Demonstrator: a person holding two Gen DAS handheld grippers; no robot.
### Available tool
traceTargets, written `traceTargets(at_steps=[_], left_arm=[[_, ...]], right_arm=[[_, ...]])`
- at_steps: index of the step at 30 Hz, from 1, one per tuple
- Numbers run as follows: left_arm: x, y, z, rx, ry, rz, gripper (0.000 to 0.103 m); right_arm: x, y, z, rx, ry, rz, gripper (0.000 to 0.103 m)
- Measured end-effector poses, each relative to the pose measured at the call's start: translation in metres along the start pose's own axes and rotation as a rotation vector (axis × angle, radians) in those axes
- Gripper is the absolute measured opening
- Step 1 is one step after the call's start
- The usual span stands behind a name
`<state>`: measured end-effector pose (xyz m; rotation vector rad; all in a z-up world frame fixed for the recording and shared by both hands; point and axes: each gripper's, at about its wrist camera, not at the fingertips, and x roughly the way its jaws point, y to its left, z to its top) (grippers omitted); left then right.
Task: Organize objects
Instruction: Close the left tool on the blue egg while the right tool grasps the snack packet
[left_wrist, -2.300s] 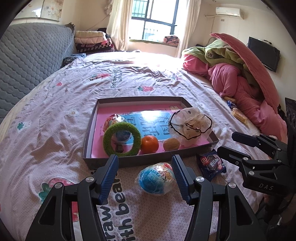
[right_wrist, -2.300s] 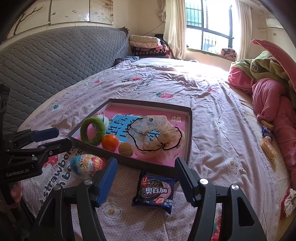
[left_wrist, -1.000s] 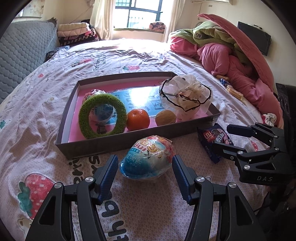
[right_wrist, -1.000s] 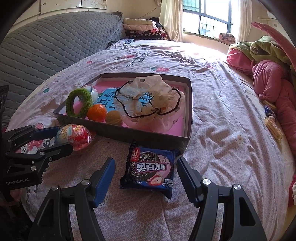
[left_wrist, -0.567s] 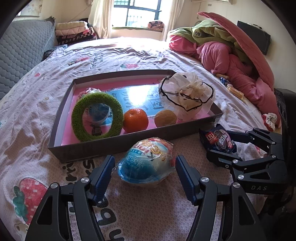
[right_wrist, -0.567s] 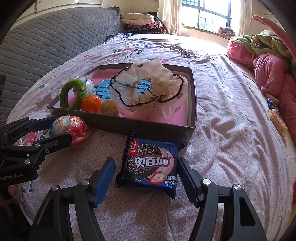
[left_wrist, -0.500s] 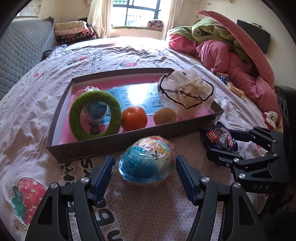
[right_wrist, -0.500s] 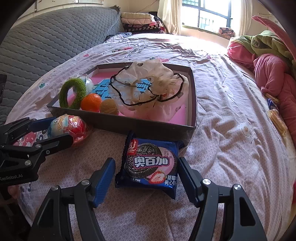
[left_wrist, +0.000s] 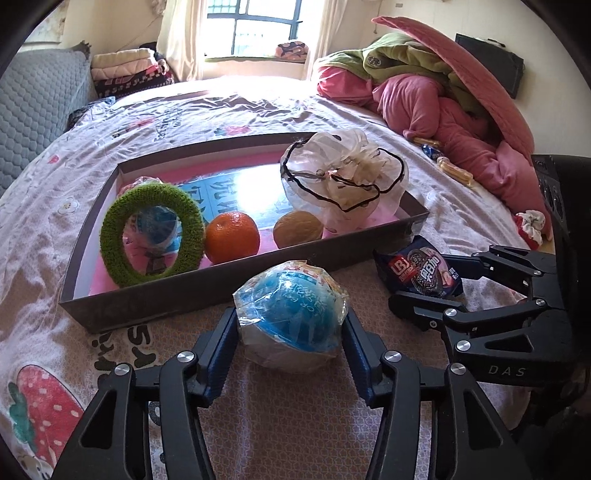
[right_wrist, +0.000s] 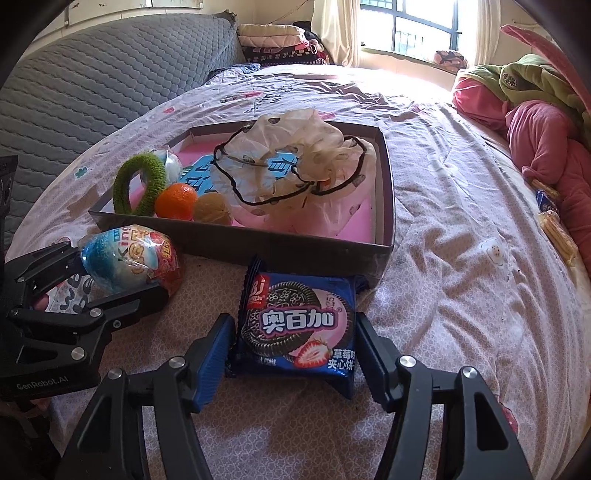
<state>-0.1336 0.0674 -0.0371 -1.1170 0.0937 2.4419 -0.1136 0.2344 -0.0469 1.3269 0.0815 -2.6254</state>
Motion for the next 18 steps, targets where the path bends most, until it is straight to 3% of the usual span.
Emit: traceTargets(at_steps=[18], left_arm=[[-0.017, 0.007, 0.004, -0.028, -0.061, 0.014, 0.052]], right_arm=[[-0.004, -0.001, 0.000, 0.003, -0.025, 0.048, 0.055]])
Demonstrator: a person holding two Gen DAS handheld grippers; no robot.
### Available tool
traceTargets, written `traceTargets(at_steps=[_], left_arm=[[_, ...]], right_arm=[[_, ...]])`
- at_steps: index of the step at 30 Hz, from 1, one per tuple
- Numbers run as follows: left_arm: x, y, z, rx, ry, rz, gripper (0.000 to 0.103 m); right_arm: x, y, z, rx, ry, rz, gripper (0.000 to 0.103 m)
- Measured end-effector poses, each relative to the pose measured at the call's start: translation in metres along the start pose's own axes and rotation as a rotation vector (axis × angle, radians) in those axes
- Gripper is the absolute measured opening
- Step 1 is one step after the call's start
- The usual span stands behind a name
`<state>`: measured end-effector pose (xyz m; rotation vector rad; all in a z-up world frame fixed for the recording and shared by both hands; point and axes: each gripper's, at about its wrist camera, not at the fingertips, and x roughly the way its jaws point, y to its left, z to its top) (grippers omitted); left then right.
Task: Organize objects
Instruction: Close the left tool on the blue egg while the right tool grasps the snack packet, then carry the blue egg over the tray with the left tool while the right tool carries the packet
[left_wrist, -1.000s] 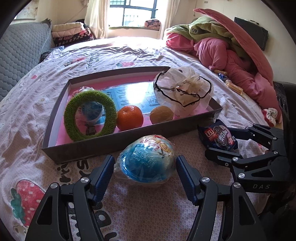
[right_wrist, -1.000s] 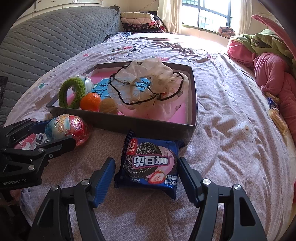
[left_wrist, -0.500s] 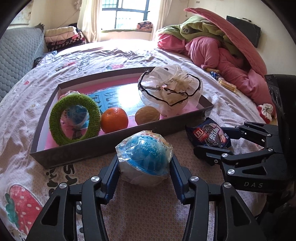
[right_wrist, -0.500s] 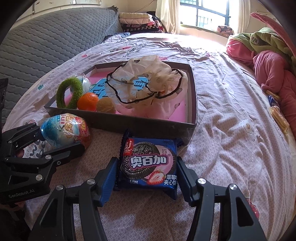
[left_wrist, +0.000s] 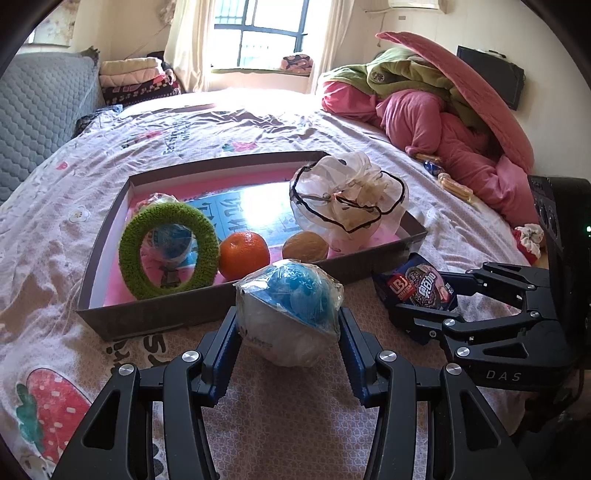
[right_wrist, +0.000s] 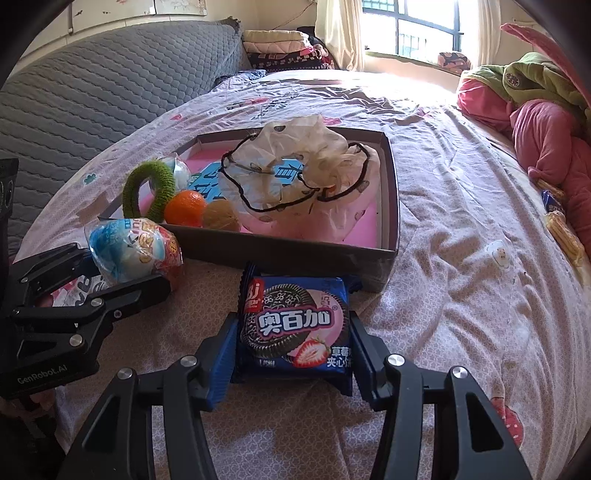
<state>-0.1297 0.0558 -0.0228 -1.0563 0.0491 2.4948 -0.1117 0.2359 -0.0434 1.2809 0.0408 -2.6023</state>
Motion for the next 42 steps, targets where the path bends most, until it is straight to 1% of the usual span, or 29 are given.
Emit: traceTargets(at_steps=[11, 19, 30, 35, 42], left_arm=[[-0.022, 0.005, 0.010, -0.016, -0.067, 0.014, 0.052], [-0.029, 0.013, 0.019, -0.035, -0.098, 0.021, 0.052], [-0.047, 0.026, 0.043, -0.051, -0.153, 0.051, 0.052], [-0.056, 0.040, 0.055, -0.061, -0.188, 0.071, 0.052], [-0.061, 0.060, 0.066, -0.085, -0.214, 0.102, 0.052]], right_arm=[[-0.013, 0.003, 0.004, 0.005, -0.055, 0.023, 0.055], [-0.022, 0.006, 0.014, -0.003, -0.095, 0.029, 0.055], [-0.040, 0.014, 0.046, -0.037, -0.178, 0.013, 0.055], [-0.045, 0.014, 0.061, -0.037, -0.207, 0.010, 0.055], [-0.049, 0.012, 0.080, -0.036, -0.240, 0.002, 0.055]])
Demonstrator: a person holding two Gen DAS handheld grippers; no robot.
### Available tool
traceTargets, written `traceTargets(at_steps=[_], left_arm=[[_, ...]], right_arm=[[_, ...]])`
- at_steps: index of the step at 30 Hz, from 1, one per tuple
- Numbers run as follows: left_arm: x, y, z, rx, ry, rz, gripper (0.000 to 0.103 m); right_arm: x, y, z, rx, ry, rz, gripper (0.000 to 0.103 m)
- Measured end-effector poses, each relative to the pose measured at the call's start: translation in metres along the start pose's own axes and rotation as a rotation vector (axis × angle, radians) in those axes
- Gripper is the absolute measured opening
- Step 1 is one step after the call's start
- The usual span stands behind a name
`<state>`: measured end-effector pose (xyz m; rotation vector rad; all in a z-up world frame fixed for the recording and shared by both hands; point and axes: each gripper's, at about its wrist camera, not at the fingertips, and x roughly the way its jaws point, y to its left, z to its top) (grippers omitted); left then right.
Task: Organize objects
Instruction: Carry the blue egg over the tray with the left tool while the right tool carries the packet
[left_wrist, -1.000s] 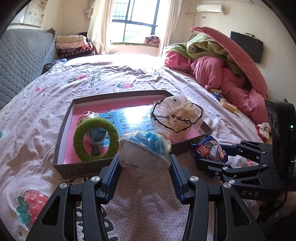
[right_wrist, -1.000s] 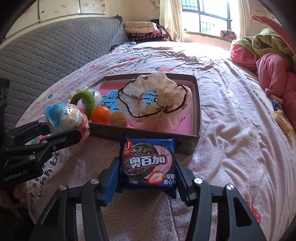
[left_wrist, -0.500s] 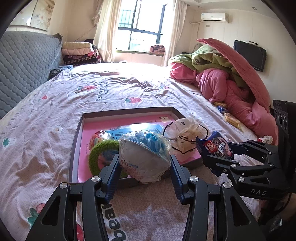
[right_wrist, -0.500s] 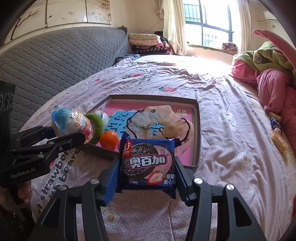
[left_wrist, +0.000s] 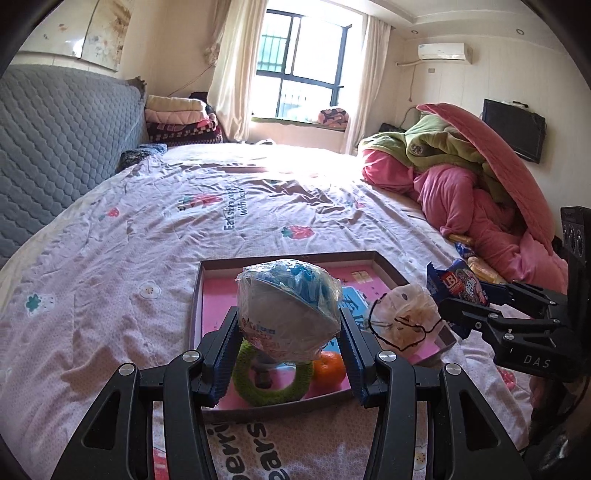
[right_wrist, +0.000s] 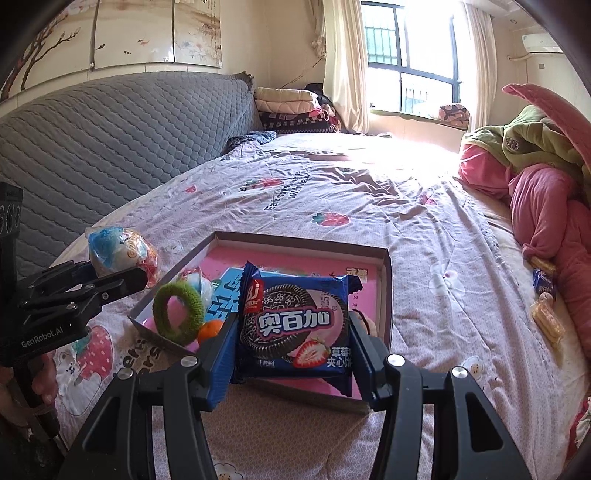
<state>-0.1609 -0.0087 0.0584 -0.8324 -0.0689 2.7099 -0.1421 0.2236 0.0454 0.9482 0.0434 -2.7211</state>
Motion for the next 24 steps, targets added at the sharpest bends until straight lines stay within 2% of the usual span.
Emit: traceTargets(at_steps=[11, 19, 24], left_arm=[[0.011, 0.023, 0.007, -0.019, -0.007, 0.061, 0.052], [0.027, 0.032, -0.005, -0.048, 0.042, 0.065, 0.052], [0.034, 0.028, -0.013, -0.030, 0.059, 0.077, 0.052]], right_arm=[[0.007, 0.002, 0.019, -0.007, -0.041, -0.009, 0.055], [0.026, -0.007, 0.002, 0.010, 0.017, -0.017, 0.055], [0.030, -0.012, -0.003, 0.023, 0.034, -0.019, 0.055]])
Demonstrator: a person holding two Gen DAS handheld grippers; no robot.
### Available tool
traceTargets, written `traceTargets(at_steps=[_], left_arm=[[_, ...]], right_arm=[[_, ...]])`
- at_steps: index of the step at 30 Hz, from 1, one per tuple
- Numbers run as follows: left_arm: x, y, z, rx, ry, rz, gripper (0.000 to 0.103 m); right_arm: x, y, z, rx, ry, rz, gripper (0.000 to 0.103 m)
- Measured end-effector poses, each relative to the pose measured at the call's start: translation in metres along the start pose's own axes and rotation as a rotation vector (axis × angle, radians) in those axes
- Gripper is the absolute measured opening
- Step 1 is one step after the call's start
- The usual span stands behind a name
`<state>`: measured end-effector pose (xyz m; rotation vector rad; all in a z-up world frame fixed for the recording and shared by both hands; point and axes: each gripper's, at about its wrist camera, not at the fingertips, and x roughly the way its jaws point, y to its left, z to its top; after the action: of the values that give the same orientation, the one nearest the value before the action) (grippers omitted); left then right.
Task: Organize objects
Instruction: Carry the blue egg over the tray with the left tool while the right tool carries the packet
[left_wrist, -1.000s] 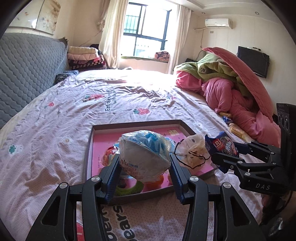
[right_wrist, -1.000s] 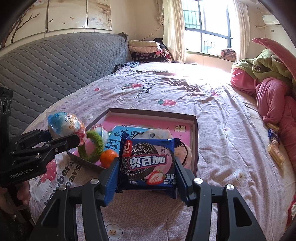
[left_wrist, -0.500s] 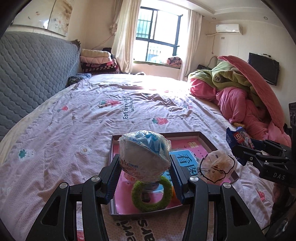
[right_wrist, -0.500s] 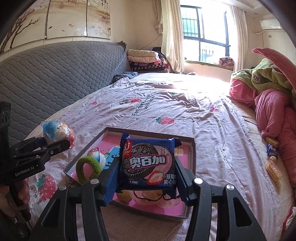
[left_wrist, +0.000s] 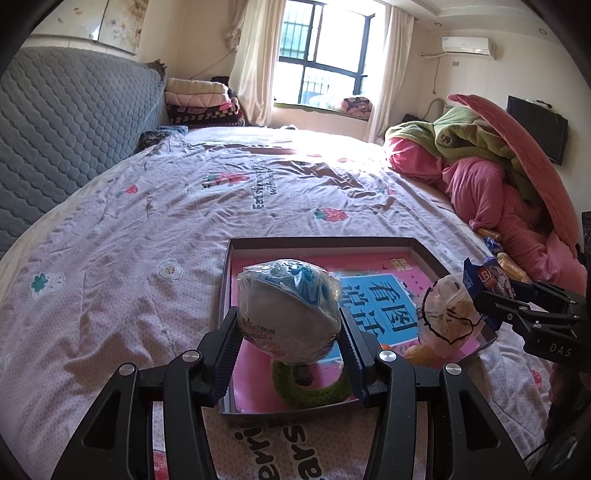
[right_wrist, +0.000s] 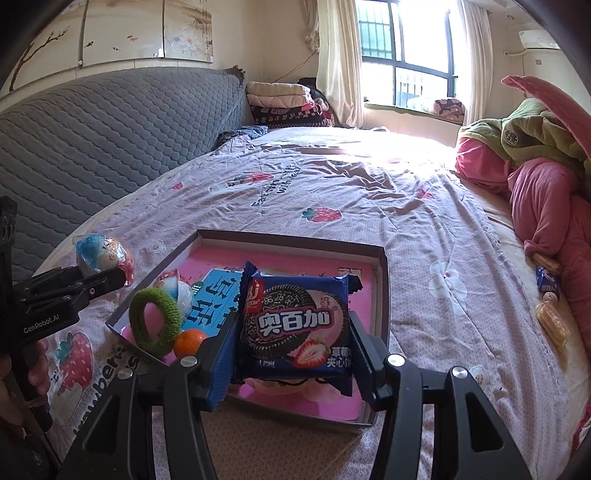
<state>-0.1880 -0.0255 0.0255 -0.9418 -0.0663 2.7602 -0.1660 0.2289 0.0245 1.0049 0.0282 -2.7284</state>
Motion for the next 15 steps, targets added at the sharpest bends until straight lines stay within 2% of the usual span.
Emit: traceTargets(at_steps=[15], left_arm=[[0.012, -0.004, -0.015, 0.016, 0.041, 0.015, 0.052]], right_arm=[[0.012, -0.002, -0.014, 0.007, 0.042, -0.008, 0.055]])
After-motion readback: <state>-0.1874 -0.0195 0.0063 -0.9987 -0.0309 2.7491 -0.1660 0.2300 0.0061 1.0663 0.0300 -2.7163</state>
